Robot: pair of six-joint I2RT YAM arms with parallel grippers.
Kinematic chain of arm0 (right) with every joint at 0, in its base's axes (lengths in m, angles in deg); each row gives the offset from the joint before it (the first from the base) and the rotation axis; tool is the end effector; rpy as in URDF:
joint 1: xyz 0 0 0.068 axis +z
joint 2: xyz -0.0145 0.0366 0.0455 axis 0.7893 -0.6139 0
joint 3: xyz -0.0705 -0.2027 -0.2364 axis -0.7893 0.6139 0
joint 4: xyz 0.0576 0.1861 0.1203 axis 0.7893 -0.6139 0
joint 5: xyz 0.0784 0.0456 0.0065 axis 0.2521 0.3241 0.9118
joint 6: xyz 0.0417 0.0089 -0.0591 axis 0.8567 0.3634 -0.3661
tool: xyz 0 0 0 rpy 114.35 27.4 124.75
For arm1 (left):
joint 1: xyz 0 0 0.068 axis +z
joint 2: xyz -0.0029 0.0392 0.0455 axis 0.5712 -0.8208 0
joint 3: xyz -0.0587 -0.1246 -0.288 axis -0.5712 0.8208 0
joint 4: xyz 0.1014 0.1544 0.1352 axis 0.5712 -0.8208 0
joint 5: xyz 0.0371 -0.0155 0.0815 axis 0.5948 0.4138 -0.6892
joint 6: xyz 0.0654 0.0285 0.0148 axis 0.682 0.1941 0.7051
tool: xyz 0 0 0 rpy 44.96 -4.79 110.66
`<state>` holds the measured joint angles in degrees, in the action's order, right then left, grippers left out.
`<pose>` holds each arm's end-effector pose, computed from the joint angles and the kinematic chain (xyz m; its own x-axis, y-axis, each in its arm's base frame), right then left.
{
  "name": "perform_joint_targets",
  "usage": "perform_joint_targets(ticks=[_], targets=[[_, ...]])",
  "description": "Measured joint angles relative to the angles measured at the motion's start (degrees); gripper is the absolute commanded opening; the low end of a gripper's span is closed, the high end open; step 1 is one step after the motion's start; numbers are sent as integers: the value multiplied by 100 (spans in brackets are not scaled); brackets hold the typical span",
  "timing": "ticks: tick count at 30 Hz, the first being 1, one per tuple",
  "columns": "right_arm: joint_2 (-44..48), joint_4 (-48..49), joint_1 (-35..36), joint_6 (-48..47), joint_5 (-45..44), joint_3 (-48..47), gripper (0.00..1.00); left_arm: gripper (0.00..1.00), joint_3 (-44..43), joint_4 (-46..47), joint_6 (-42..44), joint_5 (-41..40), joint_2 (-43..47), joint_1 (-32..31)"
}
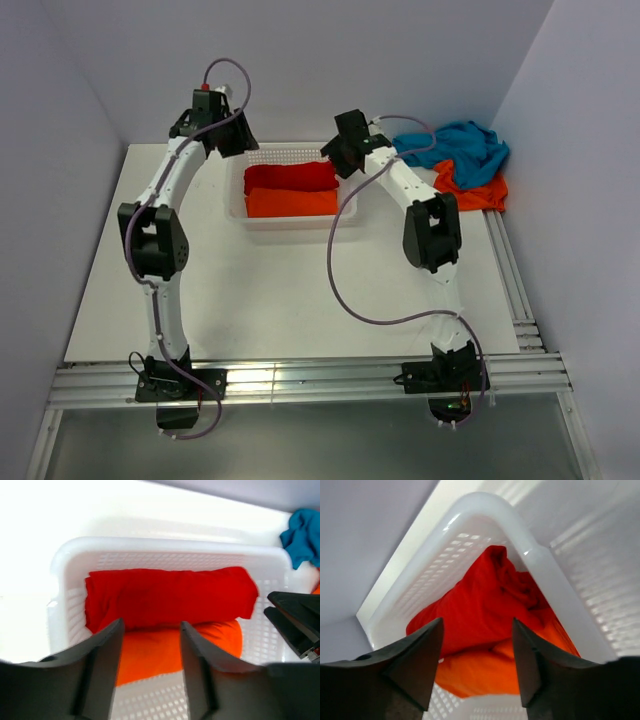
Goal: Roll the t-shirts
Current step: Place the rolled tshirt into the container
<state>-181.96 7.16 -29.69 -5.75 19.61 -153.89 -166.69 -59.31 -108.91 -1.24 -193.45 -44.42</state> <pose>0.5051 0.2002 0.2681 -0.5351 0.7604 -0.3680 0.4799 0.6321 0.6084 0.5102 -0.0990 0.3244 -0.7062 -0.3117 -0.6357 0.0163 0.8904 -0.4548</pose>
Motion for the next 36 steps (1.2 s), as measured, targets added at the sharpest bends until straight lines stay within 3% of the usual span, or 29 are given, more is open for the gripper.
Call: perform_joint_targets(ticks=[1, 5, 8, 13, 18, 21, 24, 28, 30, 32, 34, 36], targets=[[138, 59, -15, -181, 20, 94, 69, 63, 103, -24, 0, -125, 258, 2], [1012, 151, -68, -988, 22, 737, 71, 75, 846, 11, -42, -533, 1145, 46], [1801, 208, -120, -1436, 11, 1316, 71, 78, 1434, 0, -63, -728, 1554, 122], [2817, 234, -354, -1834, 28, 2203, 71, 78, 2072, -15, -39, -929, 1506, 205], [3410, 201, -476, -2022, 31, 2999, 70, 72, 2382, -24, -7, -988, 1290, 199], [3713, 179, -470, -2055, 87, 3438, 69, 63, 2376, -2, 39, -1132, 1093, 201], [3926, 131, -468, -2068, 127, 3707, 68, 30, 2339, 4, 109, -1239, 824, 229], [4083, 28, -468, -2131, 142, 3816, 69, 12, 2120, -9, 262, -1069, 610, 308], [4157, -20, -468, -2203, 140, 3825, 70, 13, 1965, -11, 243, -1150, 514, 376], [4273, -26, -468, -2271, 138, 3886, 70, 18, 1808, -2, 260, -1193, 382, 529], [4417, -57, -468, -2328, 138, 3991, 70, 54, 1665, -28, 299, -1248, 306, 710], [4581, -66, -470, -2376, 140, 4148, 70, 99, 1495, -83, 413, -1471, 245, 957]])
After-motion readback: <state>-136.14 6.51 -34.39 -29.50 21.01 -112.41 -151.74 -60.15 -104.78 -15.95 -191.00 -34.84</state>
